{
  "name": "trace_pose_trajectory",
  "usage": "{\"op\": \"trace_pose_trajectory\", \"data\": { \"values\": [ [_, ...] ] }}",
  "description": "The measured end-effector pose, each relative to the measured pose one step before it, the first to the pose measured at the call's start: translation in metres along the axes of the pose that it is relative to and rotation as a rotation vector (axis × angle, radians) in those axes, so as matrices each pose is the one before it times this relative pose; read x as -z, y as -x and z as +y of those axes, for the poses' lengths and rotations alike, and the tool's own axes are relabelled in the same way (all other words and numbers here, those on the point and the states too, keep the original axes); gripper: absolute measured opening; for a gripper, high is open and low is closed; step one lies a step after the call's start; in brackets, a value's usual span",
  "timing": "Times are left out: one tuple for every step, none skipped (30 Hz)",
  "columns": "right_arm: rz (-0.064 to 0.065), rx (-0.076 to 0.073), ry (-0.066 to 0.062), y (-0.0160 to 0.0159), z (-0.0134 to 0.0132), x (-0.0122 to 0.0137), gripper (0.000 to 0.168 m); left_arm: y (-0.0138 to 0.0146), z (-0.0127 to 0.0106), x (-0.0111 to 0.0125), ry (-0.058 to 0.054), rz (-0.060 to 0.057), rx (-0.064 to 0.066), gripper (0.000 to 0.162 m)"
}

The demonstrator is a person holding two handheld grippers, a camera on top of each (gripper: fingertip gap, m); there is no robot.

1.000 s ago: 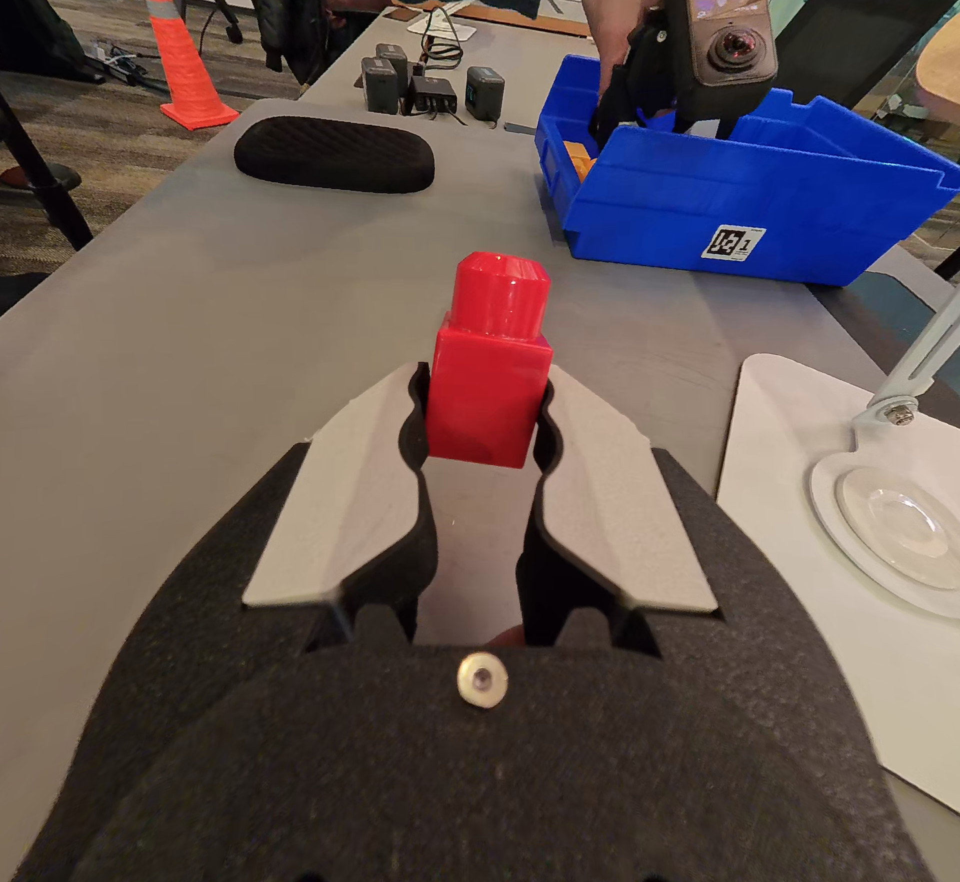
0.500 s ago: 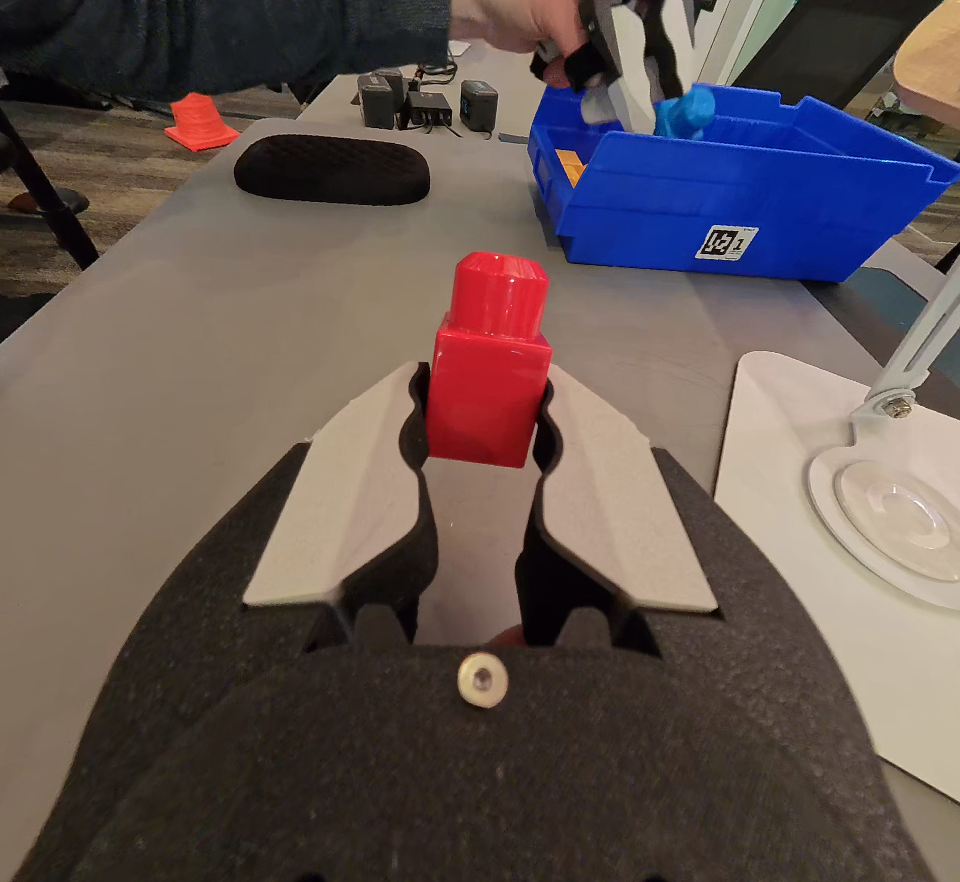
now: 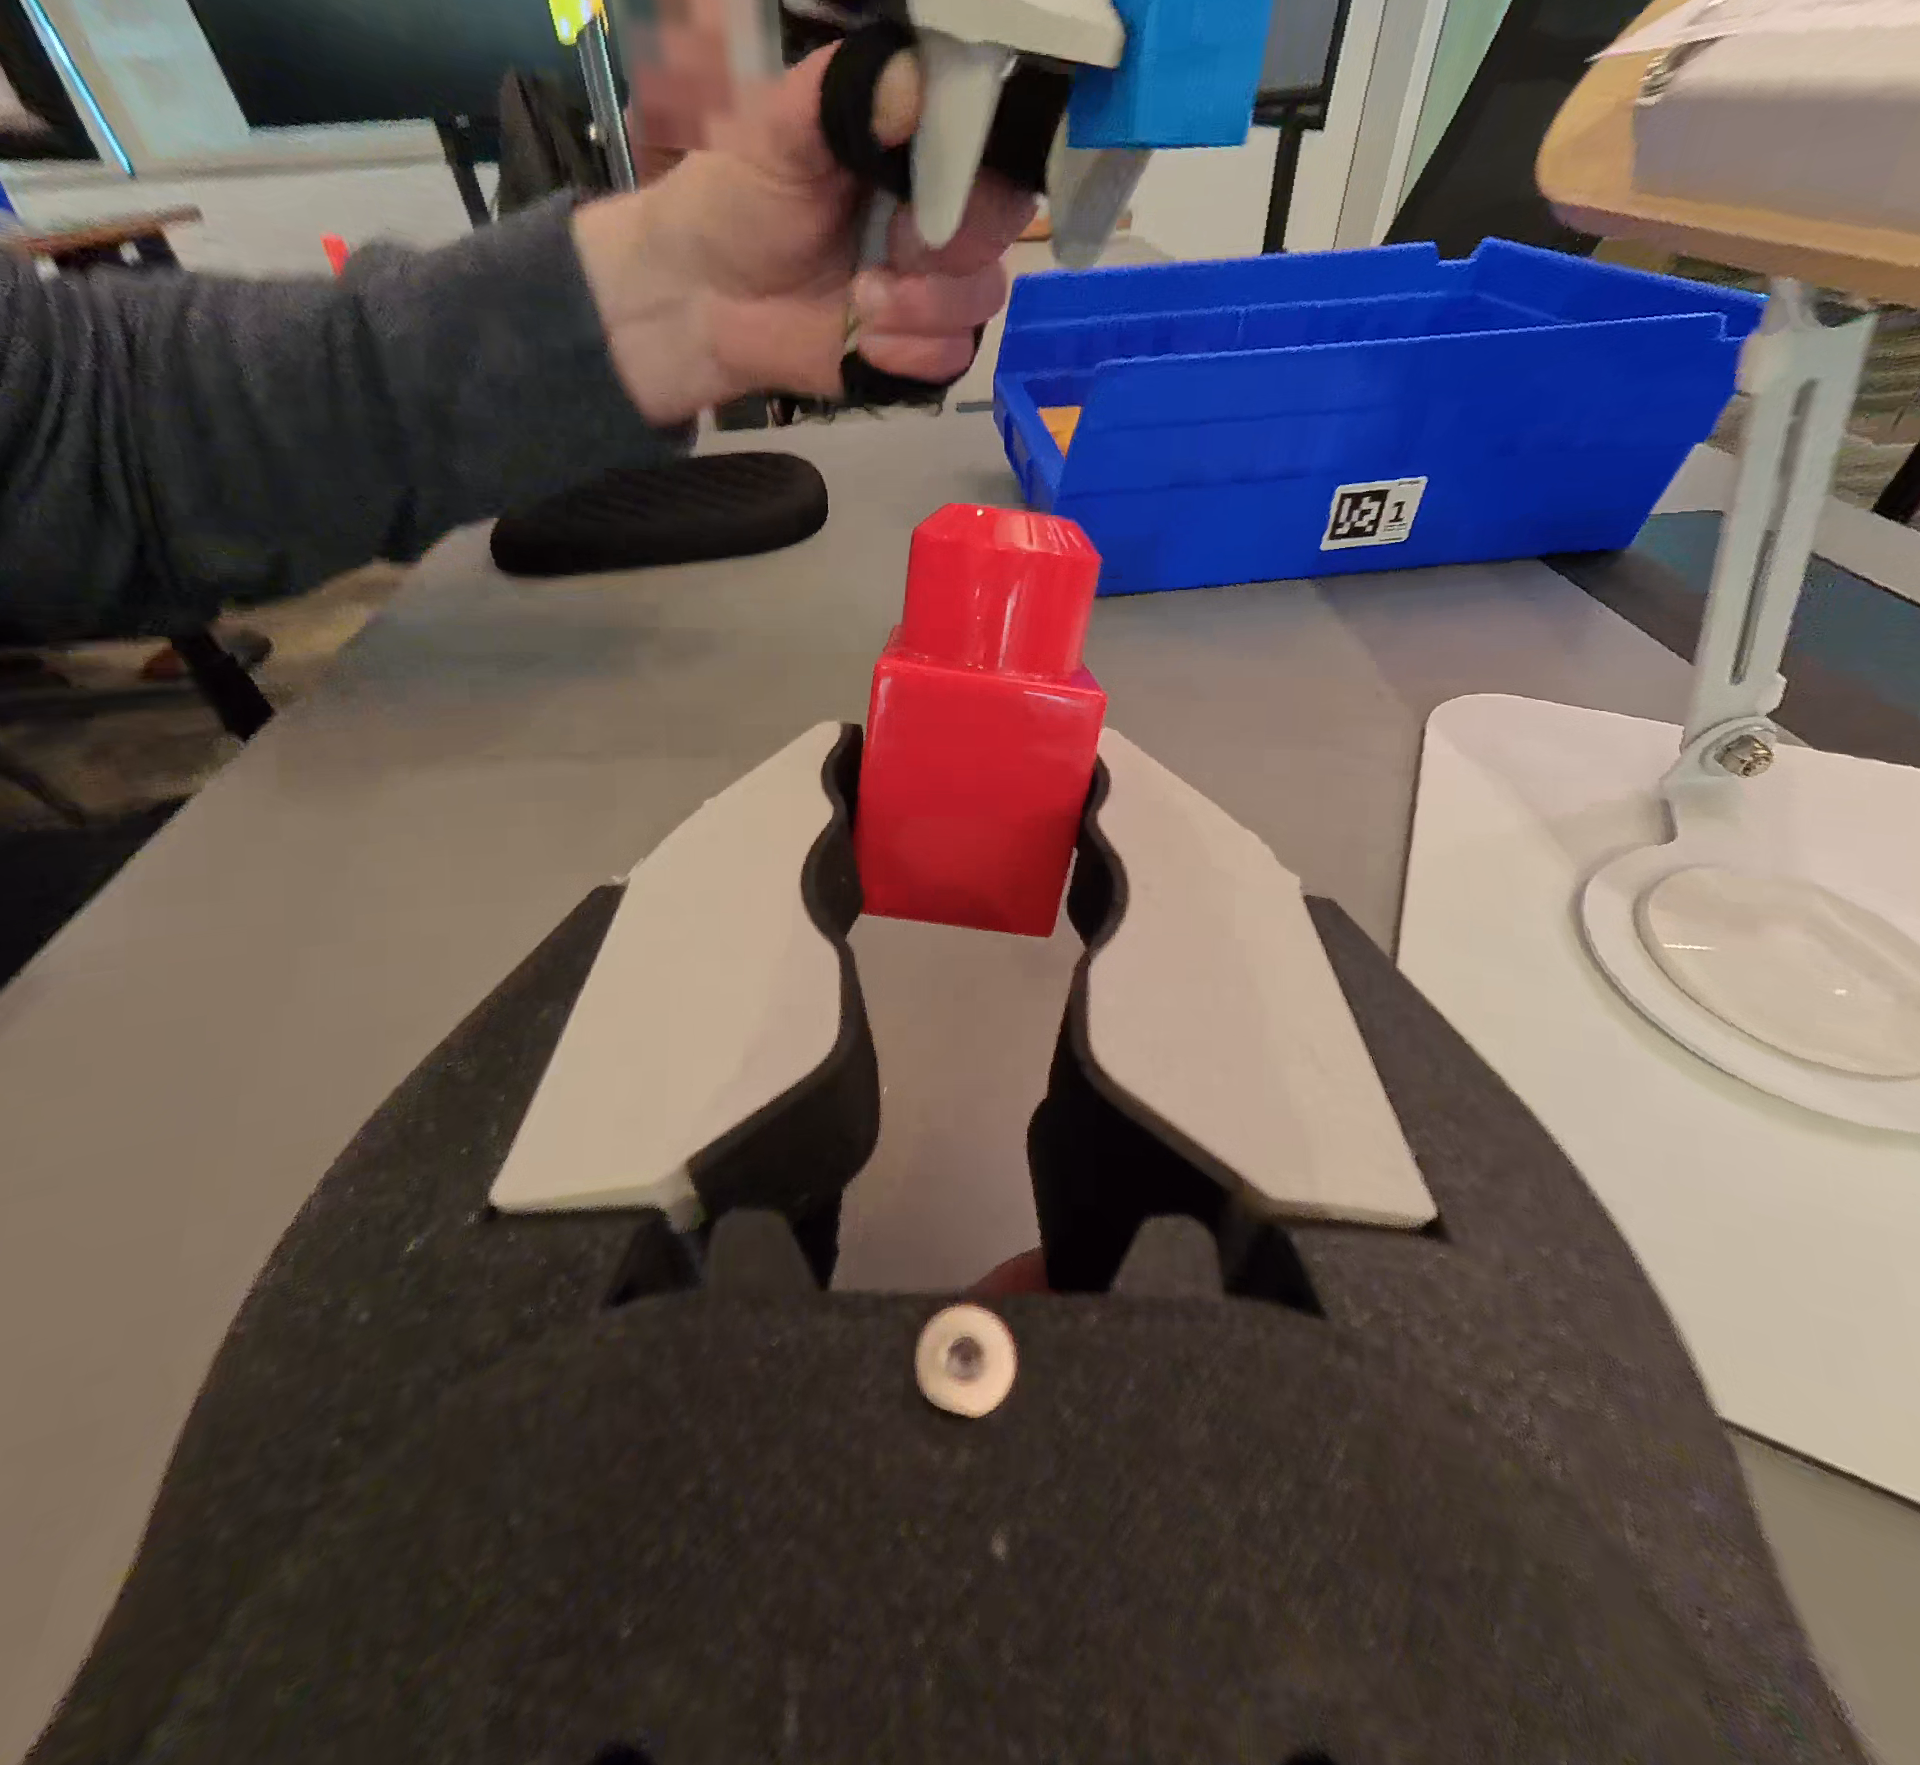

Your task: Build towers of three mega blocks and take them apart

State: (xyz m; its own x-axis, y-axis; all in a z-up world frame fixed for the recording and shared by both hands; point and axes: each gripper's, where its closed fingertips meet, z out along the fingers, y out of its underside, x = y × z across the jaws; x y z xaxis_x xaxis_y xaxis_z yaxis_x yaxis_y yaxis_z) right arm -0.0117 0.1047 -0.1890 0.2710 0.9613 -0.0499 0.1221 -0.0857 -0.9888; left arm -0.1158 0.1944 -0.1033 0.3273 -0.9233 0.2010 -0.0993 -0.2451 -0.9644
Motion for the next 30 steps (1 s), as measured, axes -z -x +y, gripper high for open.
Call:
{"op": "trace_pose_trajectory", "data": {
  "values": [
    [0.0013,-0.0204,-0.0183,-0.00238,-0.00221,0.00206,0.037,-0.01352,-0.00232,-0.01133,-0.0266,0.0259,0.0112,0.037],
    [0.0008,-0.0193,-0.0173,-0.00213,-0.00203,0.00187,0.037,-0.01192,0.00027,-0.01179,-0.0114,0.0261,0.0164,0.037],
    [-0.0002,-0.0181,-0.016,-0.00194,-0.00187,0.00179,0.037,-0.01132,-0.00034,-0.01167,-0.0184,0.0294,0.0094,0.037],
    [-0.0026,-0.0165,-0.0147,-0.00136,-0.00179,0.00158,0.037,-0.0104,-0.001,-0.0114,-0.0222,0.0348,0.0068,0.037],
    [-0.0031,-0.0147,-0.0138,-0.00119,-0.00174,0.0016,0.037,-0.01031,0.00056,-0.01098,-0.0079,0.0478,0.0134,0.037],
    [-0.0044,-0.0132,-0.0111,-0.00087,-0.00136,0.00124,0.037,-0.00784,0.00179,-0.01042,0.0022,0.0398,0.0074,0.037],
    [-0.0042,-0.0113,-0.0092,-0.00063,-0.00112,0.00109,0.037,-0.00362,0.00182,-0.00951,0.0024,0.013,-0.0039,0.037],
    [-0.0038,-0.0092,-0.0074,-0.00058,-0.00089,0.00077,0.037,-0.00285,0.00315,-0.00897,0.0151,0.0149,0.0011,0.037],
    [-0.0034,-0.0071,-0.0072,-0.0003,-0.00091,0.00092,0.037,-0.00378,0.00143,-0.00813,0.0081,0.0257,0.006,0.037],
    [-0.005,-0.0062,-0.0074,-0.00012,-0.00095,0.00081,0.037,-0.00246,-0.00097,-0.00688,-0.0046,0.0141,0.0007,0.037],
    [-0.0072,-0.0058,-0.0068,0.00026,-0.00087,0.00079,0.037,-0.00122,-0.00021,-0.00633,0.0072,0.0047,-0.0004,0.037],
    [-0.0062,-0.0062,-0.0072,0.00004,-0.00086,0.00084,0.037,-0.00205,0.00053,-0.00569,0.0139,0.0091,-0.0069,0.037],
    [-0.0035,-0.0076,-0.0081,-0.00033,-0.00102,0.00086,0.037,-0.00213,-0.00031,-0.00447,0.0045,0.0093,-0.0079,0.036],
    [-0.0039,-0.0074,-0.0073,-0.00026,-0.00093,0.00082,0.037,-0.00118,-0.00117,-0.00363,-0.0063,0.0067,0.0017,0.036],
    [-0.0041,-0.0056,-0.0059,-0.00022,-0.00073,0.00075,0.037,-0.00038,0.00011,-0.00324,0.0001,0.007,0.0096,0.036],
    [-0.0017,-0.0043,-0.0068,-0.00022,-0.00088,0.00079,0.037,0.00014,0.00115,-0.0027,0.0037,0.0059,0.0071,0.037],
    [-0.0025,-0.0036,-0.0053,-0.00007,-0.00066,0.00051,0.037,0.00019,0.00154,-0.00234,0.002,0.0055,0.0044,0.037],
    [-0.0022,-0.0023,-0.0031,-0.00004,-0.00033,0.0004,0.037,0.00049,0.00189,-0.002,0.0002,0.0049,0.0085,0.037],
    [-0.0016,-0.0007,-0.0011,0.00012,-0.00019,0.00009,0.037,0.00014,0.00188,-0.00187,-0.0033,0.0079,0.012,0.037],
    [-0.0004,0.0004,-0.0009,0.00008,-0.00012,0.00015,0.037,-0.00011,0.00226,-0.0017,0.0001,0.0089,0.011,0.037],
    [-0.0006,0.0007,-0.0003,0.00012,-0.00002,0.0,0.037,0.00074,0.00225,-0.00113,-0.0004,0.0023,0.0058,0.037],
    [-0.0003,0.0006,-0.0004,0.00009,-0.00004,-0.00001,0.037,0.00036,0.00186,-0.00096,-0.0024,0.0064,0.0093,0.037],
    [0.0001,0.0007,-0.0014,-0.00001,-0.00018,0.00012,0.037,0.00024,0.00138,-0.00093,-0.0054,0.0087,0.0141,0.037],
    [0.0007,0.0005,-0.0007,-0.00006,-0.00009,0.00007,0.037,0.00057,0.00244,-0.001,0.0033,0.004,0.011,0.037],
    [0.0006,0.0011,0.0007,-0.00002,0.00014,-0.00012,0.037,0.00101,0.00315,-0.0011,0.0091,-0.0001,0.0055,0.037],
    [0.0021,0.0012,0.0029,-0.00017,0.00033,-0.00007,0.037,0.00023,0.00289,-0.00101,0.0079,0.0035,0.0018,0.037],
    [-0.0009,0.0017,-0.0013,0.00027,-0.00011,-0.00002,0.037,-0.00051,-0.00041,0.00025,-0.0104,0.0082,0.006,0.037],
    [0.002,0.0006,0.0001,-0.00018,0.00005,-0.00006,0.037,0.00014,0.00083,0.00058,0.0036,0.0037,0.0052,0.036],
    [0.0013,-0.0007,0.0014,-0.00027,0.00016,-0.00014,0.037,0.00012,0.00072,0.00069,0.0053,0.0005,0.0004,0.036],
    [-0.0001,-0.0009,-0.0015,-0.00006,-0.00023,0.00007,0.037,-0.00028,0.00158,0.00025,0.0119,0.001,-0.0001,0.036]
  ]
}}
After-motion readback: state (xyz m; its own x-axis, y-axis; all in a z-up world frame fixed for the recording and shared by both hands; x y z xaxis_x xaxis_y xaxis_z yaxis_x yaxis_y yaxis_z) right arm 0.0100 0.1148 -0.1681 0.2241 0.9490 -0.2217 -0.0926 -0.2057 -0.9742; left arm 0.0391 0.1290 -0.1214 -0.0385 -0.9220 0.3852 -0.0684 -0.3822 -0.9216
